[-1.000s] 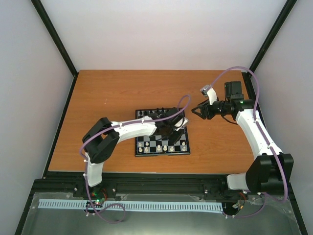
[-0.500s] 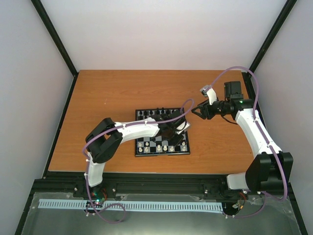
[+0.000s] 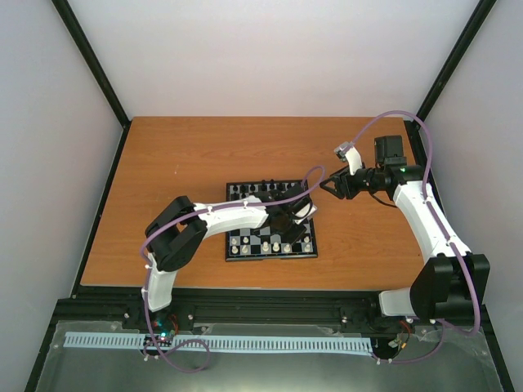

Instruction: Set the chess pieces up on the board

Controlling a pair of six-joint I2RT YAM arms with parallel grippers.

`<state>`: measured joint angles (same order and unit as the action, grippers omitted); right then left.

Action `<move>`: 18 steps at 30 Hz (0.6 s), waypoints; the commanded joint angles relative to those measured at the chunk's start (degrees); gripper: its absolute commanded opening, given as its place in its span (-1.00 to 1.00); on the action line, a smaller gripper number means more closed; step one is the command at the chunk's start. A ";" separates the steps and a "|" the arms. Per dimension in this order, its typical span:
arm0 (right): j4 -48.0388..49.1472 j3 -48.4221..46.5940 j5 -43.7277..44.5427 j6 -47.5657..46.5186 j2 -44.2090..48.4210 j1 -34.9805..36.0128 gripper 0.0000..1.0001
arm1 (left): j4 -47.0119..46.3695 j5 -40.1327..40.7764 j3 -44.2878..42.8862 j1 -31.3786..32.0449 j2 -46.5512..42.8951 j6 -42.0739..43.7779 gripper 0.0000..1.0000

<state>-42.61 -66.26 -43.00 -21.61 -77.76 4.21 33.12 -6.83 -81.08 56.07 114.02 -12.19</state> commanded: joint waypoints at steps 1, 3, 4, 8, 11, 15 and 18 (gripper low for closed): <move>0.29 0.56 -1.12 -0.62 -0.57 -0.29 0.03 | 0.60 0.61 -2.12 0.70 0.19 -0.08 -0.48; 0.20 0.53 -1.20 -0.74 -0.56 -0.34 0.03 | 0.04 0.09 -1.79 0.70 -0.51 -0.33 -0.43; 0.16 0.58 -1.16 -0.83 -0.48 -0.32 0.03 | -0.24 -0.43 -1.60 0.70 -0.98 -0.42 -0.39; -0.10 0.27 -0.91 -1.62 -0.28 -0.34 0.03 | -0.63 -0.90 -2.11 0.70 -4.09 -2.44 -0.20; -0.11 -0.07 -0.16 -1.92 0.16 -0.38 0.03 | -0.15 2.70 -2.03 0.62 -9.03 -3.73 -0.09; -0.55 -0.98 0.33 -2.08 0.09 -0.42 0.03 | 0.98 6.90 -0.06 0.04 -17.20 -4.41 0.02; -1.14 -1.50 -1.15 -3.17 -0.10 -0.42 0.02 | 2.63 8.28 1.29 -1.49 -23.67 -4.86 0.11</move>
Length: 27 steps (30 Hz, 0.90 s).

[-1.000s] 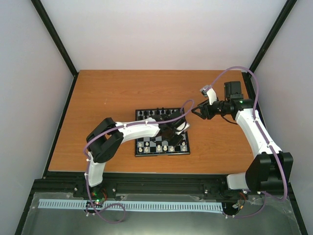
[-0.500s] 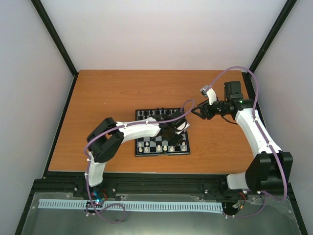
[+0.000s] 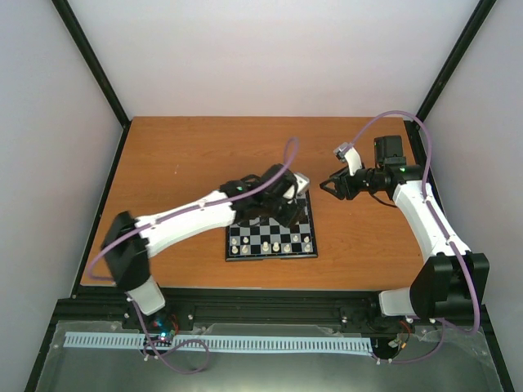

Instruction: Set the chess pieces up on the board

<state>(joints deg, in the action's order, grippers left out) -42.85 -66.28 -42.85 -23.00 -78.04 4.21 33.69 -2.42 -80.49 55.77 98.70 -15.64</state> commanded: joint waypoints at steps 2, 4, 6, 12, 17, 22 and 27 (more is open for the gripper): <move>-1.04 -1.14 -2.98 -3.26 -0.10 -0.43 0.00 | 2.84 4.81 1.35 -2.92 -12.33 -1.33 0.17; -1.54 -1.10 -3.35 -4.88 -1.22 -0.28 -0.05 | 3.11 5.31 1.64 -5.75 -15.39 -1.77 0.31; -1.89 -1.36 -2.12 -6.99 -2.75 0.28 -0.09 | 2.94 5.95 1.50 -9.12 -17.49 -1.91 0.36; -1.02 -1.63 7.89 -11.00 -9.97 5.61 -0.23 | 0.03 -2.68 -0.66 -23.38 -18.39 -4.17 0.50; -0.08 -1.80 14.96 -11.75 -15.49 13.36 -0.27 | 0.75 -13.00 -6.70 -31.04 -14.49 -11.29 0.48; 1.94 -2.23 19.79 -11.90 -18.82 20.14 -0.28 | 0.80 -7.39 -4.20 -31.62 -14.98 -6.15 0.39; 3.61 -3.33 21.40 -12.78 -21.97 22.64 -0.29 | -4.16 -8.87 5.79 -33.88 -19.98 -7.66 0.38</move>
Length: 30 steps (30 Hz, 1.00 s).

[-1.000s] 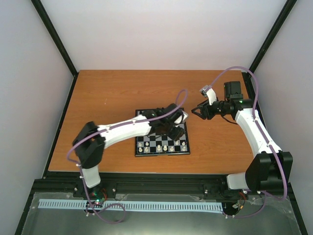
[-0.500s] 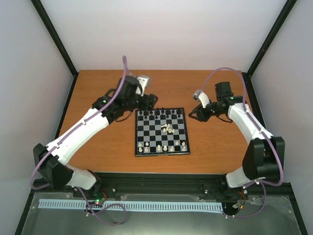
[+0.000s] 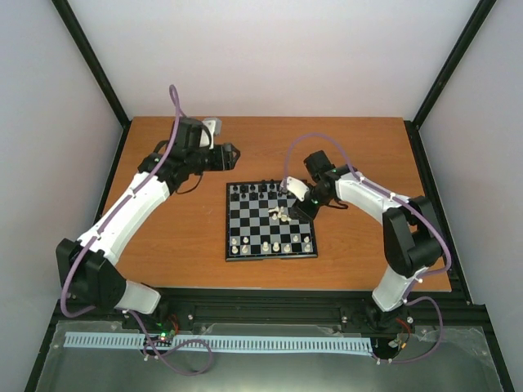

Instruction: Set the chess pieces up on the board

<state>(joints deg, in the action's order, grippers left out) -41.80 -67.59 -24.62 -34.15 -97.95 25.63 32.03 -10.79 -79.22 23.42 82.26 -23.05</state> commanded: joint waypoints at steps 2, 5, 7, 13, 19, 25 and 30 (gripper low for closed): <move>2.88 -2.35 3.33 -2.31 -3.40 2.23 -0.29 | -2.40 -0.54 4.27 -1.53 -3.86 0.04 0.38; 3.73 -2.36 4.19 -2.75 -4.91 3.70 -0.29 | -1.49 0.16 3.63 -1.53 -3.64 0.36 0.39; 4.03 -2.44 3.98 -2.69 -5.42 4.17 -0.30 | -1.61 0.24 3.78 -1.53 -3.18 0.21 0.39; 4.87 -2.91 2.66 -2.68 -7.16 4.86 -0.34 | -1.26 -1.47 3.48 -1.53 -1.40 -0.22 0.38; 5.35 -2.95 2.78 -2.35 -7.57 5.40 -0.59 | -0.84 0.74 3.11 -1.62 -2.26 1.14 0.37; 4.51 -3.27 2.57 -1.85 -6.67 5.88 -0.55 | -0.73 -1.81 2.67 -2.55 -1.70 0.55 0.37; 4.56 -4.06 3.58 -1.32 -7.87 6.09 -0.39 | -0.95 -2.62 2.84 -2.68 -1.93 0.41 0.37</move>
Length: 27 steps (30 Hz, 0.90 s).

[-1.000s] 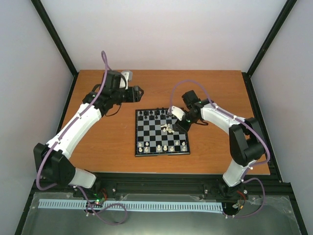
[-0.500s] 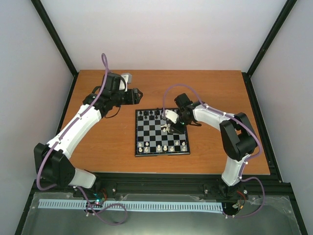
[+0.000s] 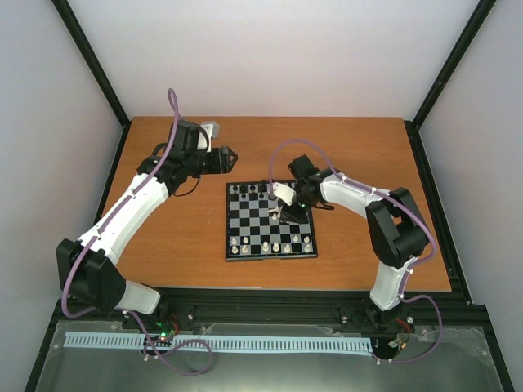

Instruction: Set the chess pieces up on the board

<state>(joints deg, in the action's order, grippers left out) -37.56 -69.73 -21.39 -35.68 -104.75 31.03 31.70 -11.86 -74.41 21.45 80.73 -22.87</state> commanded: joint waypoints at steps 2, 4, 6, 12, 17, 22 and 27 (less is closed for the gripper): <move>0.07 -2.28 0.59 0.19 -1.52 0.98 -0.41 | -0.72 -2.17 -1.97 -0.78 -0.31 0.07 0.36; -0.22 -2.76 1.02 0.01 -1.91 1.41 -0.48 | -0.83 -2.77 -1.97 -0.79 -0.23 -0.10 0.36; -0.58 -3.00 1.10 0.00 -2.01 1.78 -0.55 | -0.94 -3.01 -1.88 -0.80 -0.22 -0.21 0.36; -1.68 -2.93 1.25 0.24 -1.59 2.46 -0.68 | -0.94 -3.46 -1.87 -0.80 -0.08 -0.27 0.35; -2.31 -2.47 1.14 0.47 -0.97 2.46 -0.71 | -0.94 -3.83 -1.83 -0.78 0.20 -0.33 0.35; -2.71 -2.51 1.44 0.77 -1.50 2.54 -0.63 | -1.03 -4.17 -1.83 -0.78 0.17 -0.45 0.35; -3.17 -2.42 1.37 1.16 -1.12 2.64 -0.81 | -0.93 -4.31 -1.88 -0.80 0.31 -0.36 0.35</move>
<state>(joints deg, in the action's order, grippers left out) -39.88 -71.64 -20.12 -34.92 -106.13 33.06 31.70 -15.20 -74.41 21.26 80.82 -22.94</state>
